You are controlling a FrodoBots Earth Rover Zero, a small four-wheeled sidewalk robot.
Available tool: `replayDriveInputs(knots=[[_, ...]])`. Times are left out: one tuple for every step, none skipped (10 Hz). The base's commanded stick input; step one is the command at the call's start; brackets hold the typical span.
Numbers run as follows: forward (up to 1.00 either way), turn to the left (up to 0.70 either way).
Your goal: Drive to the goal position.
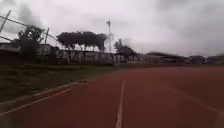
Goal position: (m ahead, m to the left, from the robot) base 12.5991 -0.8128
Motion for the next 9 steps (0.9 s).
replayDriveInputs(knots=[[0.50,0.00],[0.50,0.00],[0.50,0.00],[0.50,0.00],[0.50,0.00],[0.50,0.00],[0.50,0.00],[0.50,0.00],[0.50,0.00]])
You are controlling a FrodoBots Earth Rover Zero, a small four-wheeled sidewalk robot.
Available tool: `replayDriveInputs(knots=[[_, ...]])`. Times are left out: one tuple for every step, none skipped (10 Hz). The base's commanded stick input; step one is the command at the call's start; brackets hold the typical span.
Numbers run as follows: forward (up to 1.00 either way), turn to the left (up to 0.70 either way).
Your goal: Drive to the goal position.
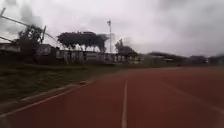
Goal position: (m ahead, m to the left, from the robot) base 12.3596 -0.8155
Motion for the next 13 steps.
replayDriveInputs(knots=[[0.50,-0.04],[0.50,-0.07],[0.50,-0.12],[0.50,-0.19],[0.50,-0.27],[0.50,-0.34],[0.50,-0.50],[0.50,-0.50],[0.50,-0.50],[0.50,-0.50],[0.50,-0.49],[0.50,-0.39],[0.50,-0.28]])
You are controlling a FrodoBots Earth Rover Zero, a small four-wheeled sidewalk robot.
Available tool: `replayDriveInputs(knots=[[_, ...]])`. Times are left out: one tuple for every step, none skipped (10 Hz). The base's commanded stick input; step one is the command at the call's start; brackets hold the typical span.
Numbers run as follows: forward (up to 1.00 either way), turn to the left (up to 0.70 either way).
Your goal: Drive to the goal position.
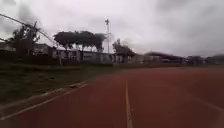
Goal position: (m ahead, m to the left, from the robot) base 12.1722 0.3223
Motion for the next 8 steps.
replayDriveInputs(knots=[[0.50,-0.14],[0.50,0.00],[0.50,0.00],[0.50,0.00],[0.50,-0.02],[0.50,-0.03],[0.50,-0.03],[0.50,-0.03]])
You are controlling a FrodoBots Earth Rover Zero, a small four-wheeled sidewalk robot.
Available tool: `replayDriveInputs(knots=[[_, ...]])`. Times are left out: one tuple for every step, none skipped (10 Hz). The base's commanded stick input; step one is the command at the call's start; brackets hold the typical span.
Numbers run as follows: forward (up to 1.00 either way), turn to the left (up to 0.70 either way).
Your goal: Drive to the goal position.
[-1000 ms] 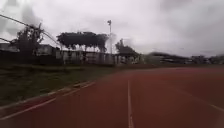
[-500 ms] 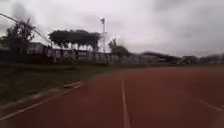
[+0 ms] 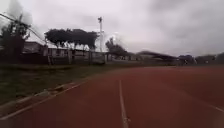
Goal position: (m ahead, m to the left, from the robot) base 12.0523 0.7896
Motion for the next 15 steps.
replayDriveInputs(knots=[[0.50,-0.03],[0.50,-0.03],[0.50,-0.03],[0.50,-0.03],[0.50,-0.03],[0.50,-0.03],[0.50,-0.03],[0.50,-0.03],[0.50,-0.03],[0.50,-0.03],[0.50,-0.03],[0.50,-0.03],[0.50,-0.03],[0.50,-0.03],[0.50,-0.03]])
